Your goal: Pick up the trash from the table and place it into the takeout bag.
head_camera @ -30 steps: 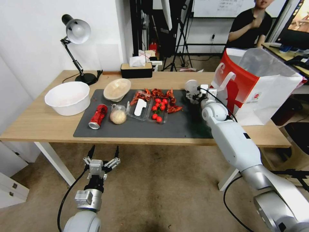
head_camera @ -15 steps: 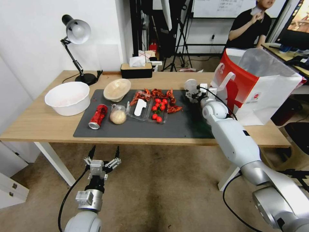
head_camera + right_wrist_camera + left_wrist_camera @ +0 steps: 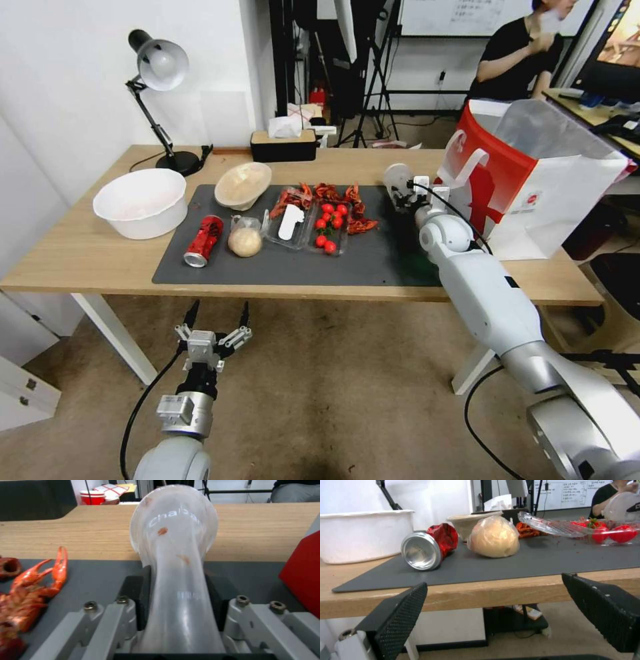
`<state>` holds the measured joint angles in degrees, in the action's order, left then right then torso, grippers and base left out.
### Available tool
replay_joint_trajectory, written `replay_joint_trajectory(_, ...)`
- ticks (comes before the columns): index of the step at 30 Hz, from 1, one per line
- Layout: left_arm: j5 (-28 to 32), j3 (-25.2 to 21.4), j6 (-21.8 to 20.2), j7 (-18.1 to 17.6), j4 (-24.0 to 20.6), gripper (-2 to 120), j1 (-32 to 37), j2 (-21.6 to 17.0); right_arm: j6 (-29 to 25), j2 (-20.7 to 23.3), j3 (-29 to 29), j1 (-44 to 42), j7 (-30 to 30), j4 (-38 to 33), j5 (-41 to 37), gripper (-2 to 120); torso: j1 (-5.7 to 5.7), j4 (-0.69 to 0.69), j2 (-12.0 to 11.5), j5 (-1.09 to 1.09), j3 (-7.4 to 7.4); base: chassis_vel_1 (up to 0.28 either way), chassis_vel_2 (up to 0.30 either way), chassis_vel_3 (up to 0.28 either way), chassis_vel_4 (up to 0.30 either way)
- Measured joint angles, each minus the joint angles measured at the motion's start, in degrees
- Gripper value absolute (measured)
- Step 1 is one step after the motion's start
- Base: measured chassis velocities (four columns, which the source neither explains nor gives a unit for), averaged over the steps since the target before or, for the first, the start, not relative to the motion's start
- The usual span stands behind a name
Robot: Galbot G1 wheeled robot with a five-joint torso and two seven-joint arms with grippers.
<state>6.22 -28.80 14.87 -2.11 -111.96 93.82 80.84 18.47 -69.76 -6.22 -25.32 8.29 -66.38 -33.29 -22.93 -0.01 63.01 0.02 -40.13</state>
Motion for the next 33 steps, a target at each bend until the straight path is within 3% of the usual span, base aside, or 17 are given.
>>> replay_joint_trajectory(5, 0.04, -0.45, 0.02, -0.02, -0.27, 100, 0.1, -0.35, 0.01, 0.81, -0.57, -1.21, 0.79, -5.67, 0.88, 23, 0.0, 0.01, 0.0, -0.03, 0.01, 0.0, 0.0, 0.0, 0.0)
replay_joint_trajectory(12, 0.05, -0.8, 0.14, -0.12, -0.69, 100, 0.45, -0.34, 0.73, 3.4, -1.65, -3.78, 2.62, -20.0, 1.73, 5, 0.0, 0.01, 0.0, -0.02, 0.02, 0.0, 0.0, 0.0, 0.0)
replay_joint_trajectory(21, -1.01, -0.5, 0.36, -0.15, -0.88, 100, 0.8, 0.64, 0.85, 6.37, -4.15, -7.04, 3.43, -33.12, 1.63, 4, 0.01, 0.0, 0.01, -0.02, 0.02, 0.0, 0.0, 0.0, 0.0)
replay_joint_trajectory(26, -1.1, -0.64, 1.02, -0.16, -0.83, 100, 0.93, 0.83, 0.68, 7.43, -5.64, -7.36, 4.5, -35.79, 1.61, 4, 0.01, 0.01, 0.01, -0.02, 0.03, 0.0, 0.0, 0.0, 0.0)
replay_joint_trajectory(33, -1.04, -0.94, 1.42, -0.23, -0.67, 100, 0.85, 0.99, 4.17, 10.21, -11.03, -6.24, 16.26, -38.24, 2.93, 4, 0.01, 0.01, 0.01, -0.01, 0.02, 0.0, 0.0, 0.0, 0.0)
